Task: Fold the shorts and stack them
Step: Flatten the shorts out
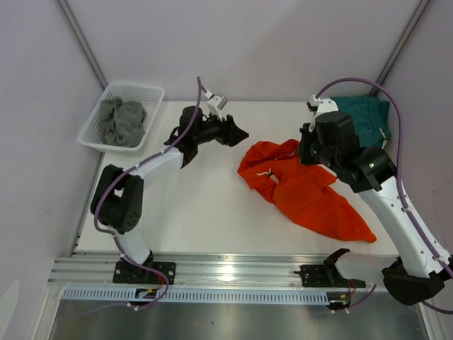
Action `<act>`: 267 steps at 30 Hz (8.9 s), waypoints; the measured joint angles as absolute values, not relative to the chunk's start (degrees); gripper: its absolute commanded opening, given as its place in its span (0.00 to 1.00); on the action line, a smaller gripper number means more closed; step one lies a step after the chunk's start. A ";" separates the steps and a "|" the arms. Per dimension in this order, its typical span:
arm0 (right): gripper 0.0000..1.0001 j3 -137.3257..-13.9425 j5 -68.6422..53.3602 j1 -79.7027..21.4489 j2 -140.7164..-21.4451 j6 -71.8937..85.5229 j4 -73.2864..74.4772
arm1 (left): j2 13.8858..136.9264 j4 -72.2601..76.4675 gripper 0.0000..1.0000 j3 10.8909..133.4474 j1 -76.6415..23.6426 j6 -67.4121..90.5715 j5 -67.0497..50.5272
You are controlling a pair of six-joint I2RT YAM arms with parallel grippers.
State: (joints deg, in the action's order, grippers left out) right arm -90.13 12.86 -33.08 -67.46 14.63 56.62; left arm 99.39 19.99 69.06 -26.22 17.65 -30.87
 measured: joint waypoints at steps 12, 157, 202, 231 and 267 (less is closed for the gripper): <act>0.00 -87.85 14.44 -34.68 -66.74 14.24 56.60 | 98.17 20.16 0.71 62.08 -27.66 17.52 -32.97; 0.71 -14.22 -13.58 -15.44 -4.75 35.97 21.56 | 0.75 -1.48 0.71 3.49 -13.65 33.98 -10.22; 0.15 -88.42 -1.61 -31.42 -121.23 14.11 25.36 | 93.58 -6.20 0.33 47.09 -13.65 32.67 -12.21; 0.80 -138.67 -9.21 -18.65 -151.06 17.34 26.39 | 114.78 -20.84 0.32 89.49 -13.76 29.41 -18.00; 0.42 -64.25 -11.44 -30.37 -92.95 12.40 26.50 | 122.32 -27.14 0.37 98.91 -22.72 25.50 -24.53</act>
